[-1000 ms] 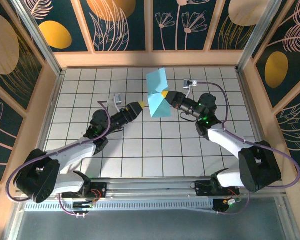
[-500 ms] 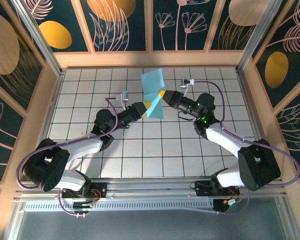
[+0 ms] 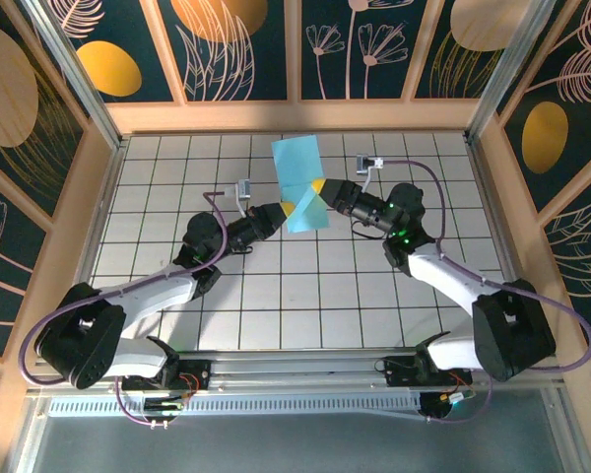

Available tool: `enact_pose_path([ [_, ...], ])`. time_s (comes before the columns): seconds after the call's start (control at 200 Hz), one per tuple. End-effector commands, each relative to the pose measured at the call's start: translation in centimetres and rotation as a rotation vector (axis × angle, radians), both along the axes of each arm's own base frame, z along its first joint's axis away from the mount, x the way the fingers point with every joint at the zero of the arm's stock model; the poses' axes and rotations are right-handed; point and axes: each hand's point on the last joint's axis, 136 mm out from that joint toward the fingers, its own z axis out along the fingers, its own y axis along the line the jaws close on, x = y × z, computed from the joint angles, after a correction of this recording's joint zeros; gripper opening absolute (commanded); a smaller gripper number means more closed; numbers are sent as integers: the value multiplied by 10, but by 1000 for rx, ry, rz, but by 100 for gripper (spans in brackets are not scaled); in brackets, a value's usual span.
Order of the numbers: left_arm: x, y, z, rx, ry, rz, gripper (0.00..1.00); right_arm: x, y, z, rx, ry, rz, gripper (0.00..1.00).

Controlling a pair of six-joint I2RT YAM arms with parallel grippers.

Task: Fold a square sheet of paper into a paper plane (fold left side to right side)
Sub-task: Turn over the paper at the center of the table.

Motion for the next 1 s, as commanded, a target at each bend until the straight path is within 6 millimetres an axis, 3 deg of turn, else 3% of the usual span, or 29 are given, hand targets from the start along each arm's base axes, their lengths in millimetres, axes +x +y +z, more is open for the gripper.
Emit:
enact_pose_path([
  [0.0,3,3,-2,126,-28,44,0,5,-22,-7,-97,-31,-111,44],
  [0.12,11,15,-33,403,19,104,0,19,-54,-41,-332,5,-307,52],
  [0.315,10,51,-96,899,163,136,0,29,-132,-91,-730,105,-648,63],
  [0.485,2,62,-107,1258,201,198,0,22,-177,-108,-871,158,-803,73],
  [0.691,-15,83,-122,1716,308,378,0,19,-204,-117,-878,187,-872,85],
  [0.831,-24,72,-151,1909,351,434,0,20,-205,-119,-848,182,-865,85],
  [0.996,-24,56,-188,1965,406,423,0,19,-204,-125,-835,186,-840,85],
])
